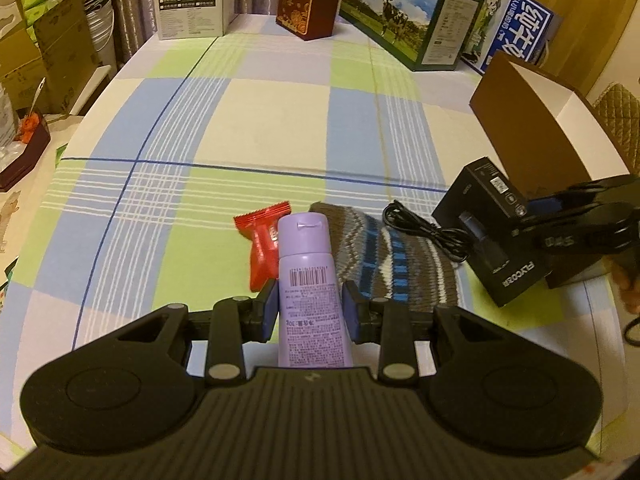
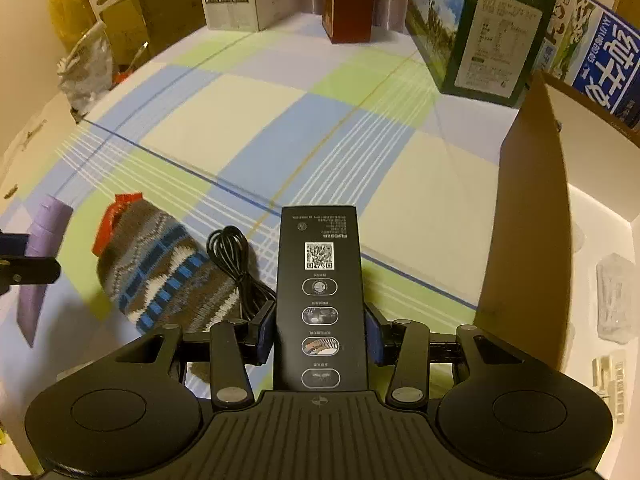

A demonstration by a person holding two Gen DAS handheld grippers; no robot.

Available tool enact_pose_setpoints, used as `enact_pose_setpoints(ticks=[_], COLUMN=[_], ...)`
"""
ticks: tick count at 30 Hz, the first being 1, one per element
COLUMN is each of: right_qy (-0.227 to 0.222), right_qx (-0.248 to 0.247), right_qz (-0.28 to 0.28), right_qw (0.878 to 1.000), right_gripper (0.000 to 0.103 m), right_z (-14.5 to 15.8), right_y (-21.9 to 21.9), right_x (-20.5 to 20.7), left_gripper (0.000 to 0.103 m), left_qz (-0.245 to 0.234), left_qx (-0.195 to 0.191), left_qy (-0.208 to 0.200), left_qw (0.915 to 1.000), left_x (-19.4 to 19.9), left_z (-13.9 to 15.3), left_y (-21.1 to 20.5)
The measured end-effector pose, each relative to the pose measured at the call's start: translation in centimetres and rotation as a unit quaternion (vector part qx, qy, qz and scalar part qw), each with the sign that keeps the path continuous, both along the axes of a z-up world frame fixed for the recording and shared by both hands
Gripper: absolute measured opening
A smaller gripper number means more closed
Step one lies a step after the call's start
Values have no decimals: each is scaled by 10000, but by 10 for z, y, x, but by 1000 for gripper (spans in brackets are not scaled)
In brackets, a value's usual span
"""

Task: Organize objects
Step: 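Carry lavender tube with left tool while right tool carries shaver box into brown box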

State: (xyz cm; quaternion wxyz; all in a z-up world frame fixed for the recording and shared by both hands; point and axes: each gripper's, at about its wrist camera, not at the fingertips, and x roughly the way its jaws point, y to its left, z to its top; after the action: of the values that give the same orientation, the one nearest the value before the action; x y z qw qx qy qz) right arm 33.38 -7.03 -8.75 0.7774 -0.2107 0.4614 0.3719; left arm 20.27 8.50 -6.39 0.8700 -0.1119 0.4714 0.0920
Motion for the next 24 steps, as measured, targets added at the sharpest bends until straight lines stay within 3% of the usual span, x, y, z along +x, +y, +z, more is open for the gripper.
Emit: enact_pose_setpoints(ticks=[8,15,24], right_qy=[-107,-127,-482], right_qx=[164,829,1420], right_qz=[-11,-69,-322], right_qw=[9998,9964,9882], right_gripper=[40,40,40], right_z=[16,66,128], right_y=[-16,-47,-92], right_x=[-13,-28,-32], left_gripper=[28,28,28], left_qz=[-204,-608,-1285], left_qx=[-49,-77,-112], left_qy=[-148,-320,-678], left_qw=[9997,9976,9893], left_x=[9,22,54], left_z=[11,26,55], left_y=[-11,-34,-80])
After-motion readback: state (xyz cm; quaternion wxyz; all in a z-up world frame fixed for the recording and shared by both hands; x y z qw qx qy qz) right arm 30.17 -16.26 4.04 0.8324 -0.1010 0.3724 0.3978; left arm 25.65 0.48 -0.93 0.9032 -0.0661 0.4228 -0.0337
